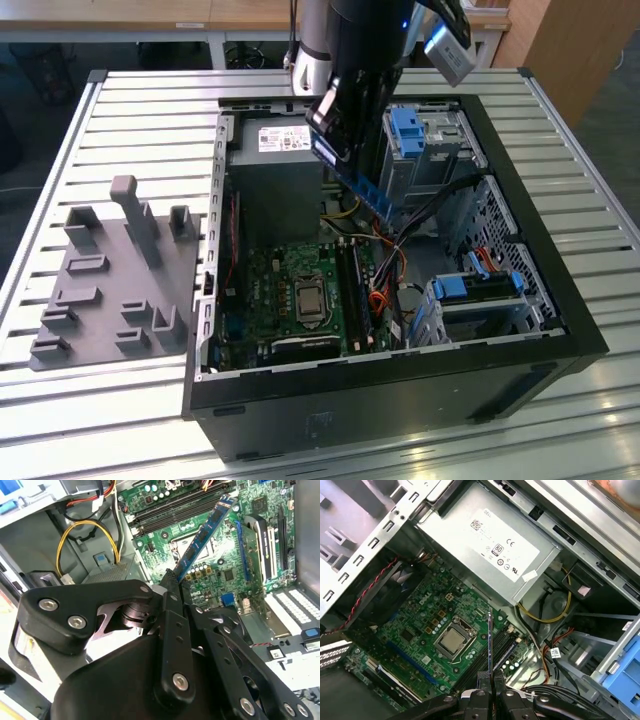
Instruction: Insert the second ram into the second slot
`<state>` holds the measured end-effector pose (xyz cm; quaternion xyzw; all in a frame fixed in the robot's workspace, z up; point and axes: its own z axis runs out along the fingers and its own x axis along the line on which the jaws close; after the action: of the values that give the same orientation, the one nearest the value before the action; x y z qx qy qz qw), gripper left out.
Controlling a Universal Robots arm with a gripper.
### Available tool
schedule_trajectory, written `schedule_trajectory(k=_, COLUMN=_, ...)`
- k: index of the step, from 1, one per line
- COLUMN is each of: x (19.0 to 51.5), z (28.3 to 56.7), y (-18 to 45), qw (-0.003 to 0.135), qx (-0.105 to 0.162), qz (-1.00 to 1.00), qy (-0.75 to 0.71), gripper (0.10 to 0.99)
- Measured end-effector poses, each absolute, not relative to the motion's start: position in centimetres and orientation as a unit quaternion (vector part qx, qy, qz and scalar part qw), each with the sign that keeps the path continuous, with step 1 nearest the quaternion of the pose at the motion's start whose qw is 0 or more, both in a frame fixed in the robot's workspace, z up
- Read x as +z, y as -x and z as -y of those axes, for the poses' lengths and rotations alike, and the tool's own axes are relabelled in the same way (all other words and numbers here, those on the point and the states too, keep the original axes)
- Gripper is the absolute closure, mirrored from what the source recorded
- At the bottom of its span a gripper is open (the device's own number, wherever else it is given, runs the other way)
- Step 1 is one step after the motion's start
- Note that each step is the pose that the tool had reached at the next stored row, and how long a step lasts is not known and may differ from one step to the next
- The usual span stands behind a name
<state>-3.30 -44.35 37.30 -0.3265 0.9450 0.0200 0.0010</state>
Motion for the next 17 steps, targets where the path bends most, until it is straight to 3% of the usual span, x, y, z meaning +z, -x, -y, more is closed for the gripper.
schedule_trajectory(k=17, x=37.26, z=44.35, y=3.3, qw=0.003, qx=0.019, qz=-0.978, qy=0.207, gripper=0.949)
